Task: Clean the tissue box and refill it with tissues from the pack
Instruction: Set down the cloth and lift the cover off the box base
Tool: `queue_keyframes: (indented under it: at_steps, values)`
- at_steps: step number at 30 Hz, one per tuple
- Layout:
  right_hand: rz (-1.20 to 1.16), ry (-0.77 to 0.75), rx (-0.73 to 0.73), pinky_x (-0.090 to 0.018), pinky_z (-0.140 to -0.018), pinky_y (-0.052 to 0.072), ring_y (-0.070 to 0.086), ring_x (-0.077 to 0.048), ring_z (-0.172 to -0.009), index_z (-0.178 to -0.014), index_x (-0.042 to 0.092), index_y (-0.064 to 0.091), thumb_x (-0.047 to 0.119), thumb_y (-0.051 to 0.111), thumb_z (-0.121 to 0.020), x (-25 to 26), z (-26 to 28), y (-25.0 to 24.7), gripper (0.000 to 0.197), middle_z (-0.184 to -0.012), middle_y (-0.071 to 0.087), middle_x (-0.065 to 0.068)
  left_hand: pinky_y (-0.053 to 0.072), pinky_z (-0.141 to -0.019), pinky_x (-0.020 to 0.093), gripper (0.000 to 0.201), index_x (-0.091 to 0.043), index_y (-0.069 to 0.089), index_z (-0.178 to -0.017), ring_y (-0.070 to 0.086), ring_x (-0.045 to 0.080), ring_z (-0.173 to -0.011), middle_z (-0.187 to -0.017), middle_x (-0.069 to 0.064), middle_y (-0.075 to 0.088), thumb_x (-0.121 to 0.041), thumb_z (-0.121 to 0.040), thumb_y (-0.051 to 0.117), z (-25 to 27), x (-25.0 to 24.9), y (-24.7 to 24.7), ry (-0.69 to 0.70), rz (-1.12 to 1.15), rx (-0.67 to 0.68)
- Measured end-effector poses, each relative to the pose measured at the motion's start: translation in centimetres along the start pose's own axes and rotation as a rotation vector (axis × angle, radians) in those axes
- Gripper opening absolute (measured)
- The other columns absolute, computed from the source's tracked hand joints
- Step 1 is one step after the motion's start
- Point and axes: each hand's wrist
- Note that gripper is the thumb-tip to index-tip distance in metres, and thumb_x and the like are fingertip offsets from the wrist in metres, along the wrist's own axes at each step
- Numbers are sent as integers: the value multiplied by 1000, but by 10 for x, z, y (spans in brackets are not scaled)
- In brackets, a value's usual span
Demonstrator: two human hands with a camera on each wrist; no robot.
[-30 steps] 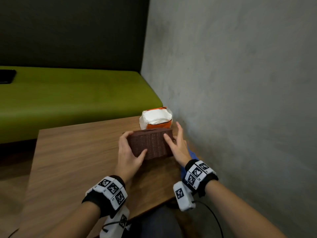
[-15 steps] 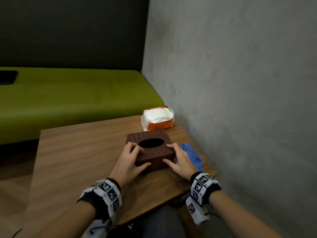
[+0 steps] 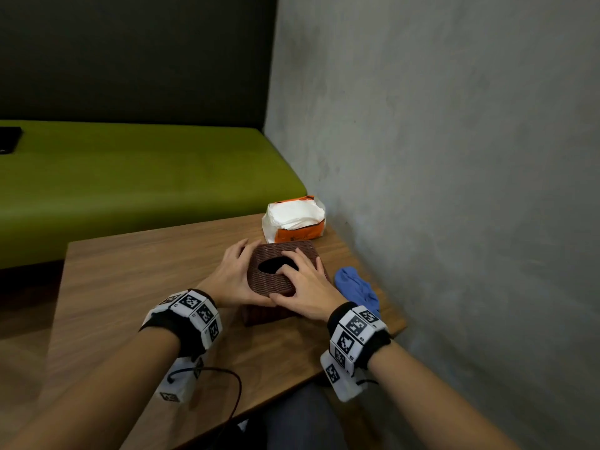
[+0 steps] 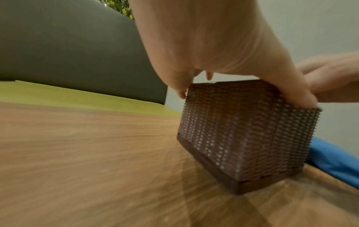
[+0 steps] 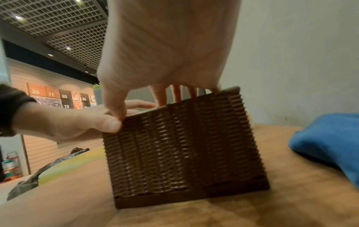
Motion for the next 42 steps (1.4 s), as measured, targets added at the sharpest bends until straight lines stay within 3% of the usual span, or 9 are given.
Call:
queue_keyframes:
  at_steps: [3, 9, 15, 22, 28, 31, 33, 37, 42]
  values:
    - [27, 2, 9, -61, -113, -3, 3, -23, -145, -119, 14, 48, 55, 64, -75, 0, -1, 0, 62, -152, 20, -2, 18, -118, 47, 151, -27, -6, -146, 0, 28, -145, -156, 10, -4, -89, -23, 56, 4, 10, 5, -22, 44, 66]
    - [-10, -27, -26, -65, -111, -2, 6, -25, -145, -115, 12, 50, 54, 69, -71, 1, 0, 0, 64, -150, 25, -3, 27, -107, 30, 152, -37, -32, -133, 29, 24, -133, -143, 13, 18, -59, -30, 79, 10, 13, 19, -43, 197, 27]
    - [-56, -31, -62, -67, -110, 2, 9, -27, -145, -113, 11, 51, 53, 70, -71, -3, 1, -4, 62, -149, 27, -2, 24, -110, 35, 153, -37, -38, -131, 21, 23, -137, -149, 13, 13, -51, -35, 80, 11, 14, 23, -26, 242, 16]
    - [-114, -16, -95, -66, -110, 0, 12, -24, -144, -108, 11, 55, 54, 73, -68, -7, 2, -3, 61, -146, 31, 2, 18, -114, 35, 161, -23, -41, -135, 14, 22, -142, -153, 12, 10, -55, -33, 80, 11, 13, 27, -38, 235, 22]
    - [-165, -13, -161, -66, -110, 10, 32, -15, -134, -89, 18, 52, 54, 74, -65, -11, 3, -9, 48, -138, 38, 4, 21, -112, 32, 160, -28, -41, -130, 18, 25, -140, -151, 14, 11, -42, -38, 89, 10, 11, 27, -63, 209, 45]
    - [-186, -19, -153, -65, -111, 10, 36, -13, -129, -85, 23, 47, 56, 73, -65, -13, 5, -10, 47, -136, 39, 5, 21, -108, 25, 158, -20, -38, -133, 19, 26, -140, -150, 14, 12, -56, -30, 76, 10, 5, 26, -81, 176, 54]
    - [-195, -24, -160, -61, -112, 13, 37, -12, -128, -84, 24, 47, 57, 72, -64, -13, 6, -10, 46, -135, 40, 4, 23, -109, 28, 157, -22, -38, -134, 21, 27, -139, -148, 15, 14, -57, -29, 73, 11, 9, 27, -91, 160, 59]
    - [-324, -15, -291, -35, -103, 38, 47, -10, -112, -77, 14, 52, 48, 74, -70, -20, 5, -24, 41, -127, 49, -3, 28, -113, 35, 156, -37, -40, -127, 29, 27, -134, -142, 14, 23, -41, -38, 88, 17, 27, 29, -90, 108, 117]
    - [-297, -27, -262, -19, -93, 33, 49, -13, -110, -81, 10, 55, 55, 66, -71, -23, 3, -23, 47, -125, 49, -3, 33, -108, 34, 156, -23, -37, -134, 34, 30, -127, -134, 16, 28, -31, -44, 90, 16, 28, 32, -115, 30, 104]
Point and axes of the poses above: each hand's wrist, its own z-axis away from the middle knuckle, its own y-axis out of the palm, x = y × z
